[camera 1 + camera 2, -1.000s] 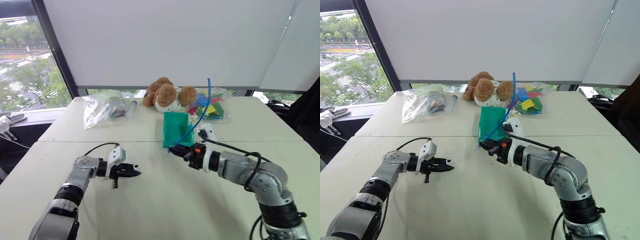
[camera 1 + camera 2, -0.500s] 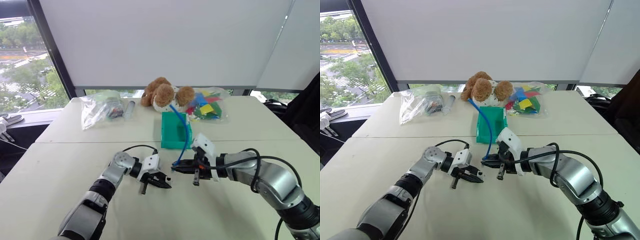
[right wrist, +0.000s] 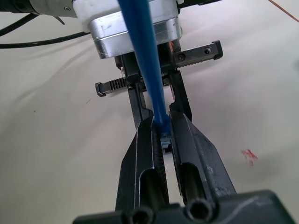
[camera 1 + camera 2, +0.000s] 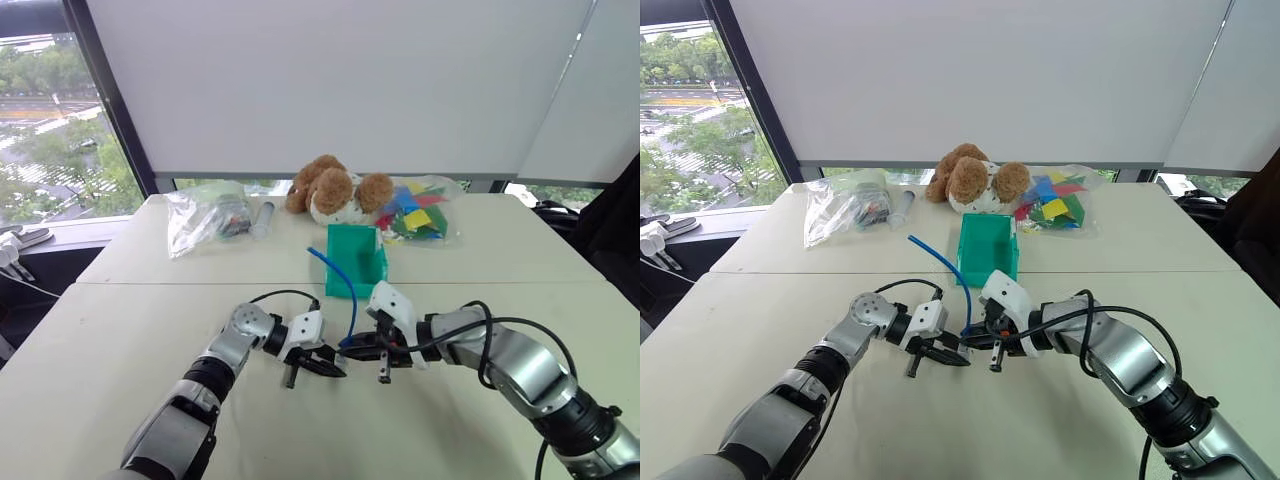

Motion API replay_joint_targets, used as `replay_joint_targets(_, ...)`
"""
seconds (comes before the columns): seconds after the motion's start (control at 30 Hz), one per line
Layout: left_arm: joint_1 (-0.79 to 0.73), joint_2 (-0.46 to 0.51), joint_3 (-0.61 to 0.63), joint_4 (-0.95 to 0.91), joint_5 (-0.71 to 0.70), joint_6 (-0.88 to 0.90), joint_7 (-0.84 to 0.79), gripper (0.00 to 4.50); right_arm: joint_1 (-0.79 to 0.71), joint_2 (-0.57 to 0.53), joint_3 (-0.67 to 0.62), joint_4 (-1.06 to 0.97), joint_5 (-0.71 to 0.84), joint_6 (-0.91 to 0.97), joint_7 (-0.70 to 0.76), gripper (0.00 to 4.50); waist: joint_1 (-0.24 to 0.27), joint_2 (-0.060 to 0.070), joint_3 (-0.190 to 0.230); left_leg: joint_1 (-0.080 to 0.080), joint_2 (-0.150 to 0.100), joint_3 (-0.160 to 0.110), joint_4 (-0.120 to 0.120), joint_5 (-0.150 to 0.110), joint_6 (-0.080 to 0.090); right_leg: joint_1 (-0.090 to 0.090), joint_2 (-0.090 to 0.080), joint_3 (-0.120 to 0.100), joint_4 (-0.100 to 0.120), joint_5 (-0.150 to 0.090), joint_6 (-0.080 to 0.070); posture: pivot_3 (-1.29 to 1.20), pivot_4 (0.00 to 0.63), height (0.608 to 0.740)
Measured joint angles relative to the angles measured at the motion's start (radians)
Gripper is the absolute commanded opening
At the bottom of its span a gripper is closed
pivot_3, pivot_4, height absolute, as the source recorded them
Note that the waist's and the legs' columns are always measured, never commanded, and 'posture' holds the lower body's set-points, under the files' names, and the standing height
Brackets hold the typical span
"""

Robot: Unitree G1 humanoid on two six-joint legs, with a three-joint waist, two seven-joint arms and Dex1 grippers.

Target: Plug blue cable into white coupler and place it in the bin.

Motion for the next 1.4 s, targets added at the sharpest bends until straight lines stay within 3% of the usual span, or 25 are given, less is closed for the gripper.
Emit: replay_joint_targets(1.4, 0.023, 0.003, -0.010, -0.039, 0.007, 0.028, 0.031, 0.32, -0.059, 0.034, 0.091, 0.068, -0.254, -0.076, 0.167, 0.00, 0.012, -0.003, -0.007, 0.004, 0.000, 0.000, 0.000, 0.000, 0.000, 0.003, 0.001, 0.000, 0.000, 0.000, 0.000, 0.00, 0.150, 0.740)
